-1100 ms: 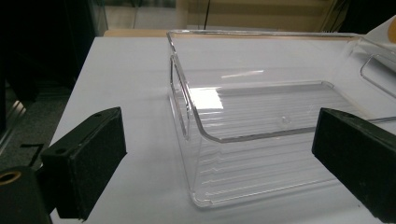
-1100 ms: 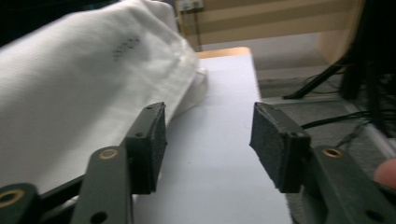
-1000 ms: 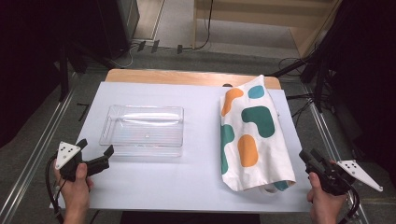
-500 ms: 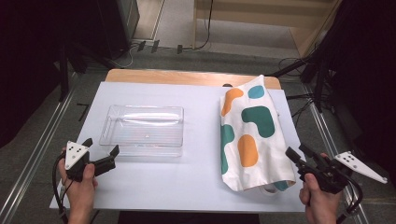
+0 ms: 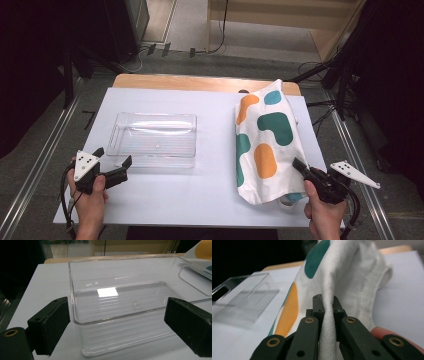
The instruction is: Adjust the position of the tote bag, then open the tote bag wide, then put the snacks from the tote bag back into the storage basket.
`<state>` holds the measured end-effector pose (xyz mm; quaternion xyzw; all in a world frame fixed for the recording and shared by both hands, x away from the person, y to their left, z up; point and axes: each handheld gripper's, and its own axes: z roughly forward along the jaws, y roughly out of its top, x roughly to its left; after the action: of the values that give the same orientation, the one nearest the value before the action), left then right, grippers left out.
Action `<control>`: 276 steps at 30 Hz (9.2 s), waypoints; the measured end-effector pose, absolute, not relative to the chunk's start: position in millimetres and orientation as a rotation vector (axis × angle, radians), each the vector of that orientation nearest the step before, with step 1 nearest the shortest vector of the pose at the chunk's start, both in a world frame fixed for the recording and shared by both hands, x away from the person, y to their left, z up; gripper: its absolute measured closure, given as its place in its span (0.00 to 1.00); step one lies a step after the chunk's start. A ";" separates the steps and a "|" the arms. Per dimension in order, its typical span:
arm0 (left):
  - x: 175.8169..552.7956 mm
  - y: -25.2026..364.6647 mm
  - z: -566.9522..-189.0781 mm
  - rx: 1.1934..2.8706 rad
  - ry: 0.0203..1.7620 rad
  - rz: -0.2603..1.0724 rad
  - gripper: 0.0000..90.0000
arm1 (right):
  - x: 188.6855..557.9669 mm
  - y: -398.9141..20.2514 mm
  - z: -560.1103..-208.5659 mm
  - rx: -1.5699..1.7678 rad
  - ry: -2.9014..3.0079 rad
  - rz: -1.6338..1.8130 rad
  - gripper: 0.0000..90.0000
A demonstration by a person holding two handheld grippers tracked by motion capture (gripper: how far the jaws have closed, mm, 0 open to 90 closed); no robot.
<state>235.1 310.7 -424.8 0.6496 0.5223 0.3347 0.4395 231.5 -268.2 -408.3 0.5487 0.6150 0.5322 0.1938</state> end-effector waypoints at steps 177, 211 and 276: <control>201.0 145.6 -398.3 1.839 0.681 0.314 0.97 | 306.3 -278.2 -419.8 1.511 1.560 1.418 0.20; 201.4 147.6 -426.3 1.931 0.753 0.295 0.97 | 364.4 -309.8 -431.8 1.567 1.753 1.565 0.71; 282.1 120.5 -389.9 1.740 0.864 0.241 0.97 | 233.9 -364.5 -375.3 1.425 1.277 1.490 0.42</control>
<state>282.1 120.5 -389.9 0.7376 0.3662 0.1022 0.5581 233.9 -364.5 -375.3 0.5502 0.4930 0.5756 0.3507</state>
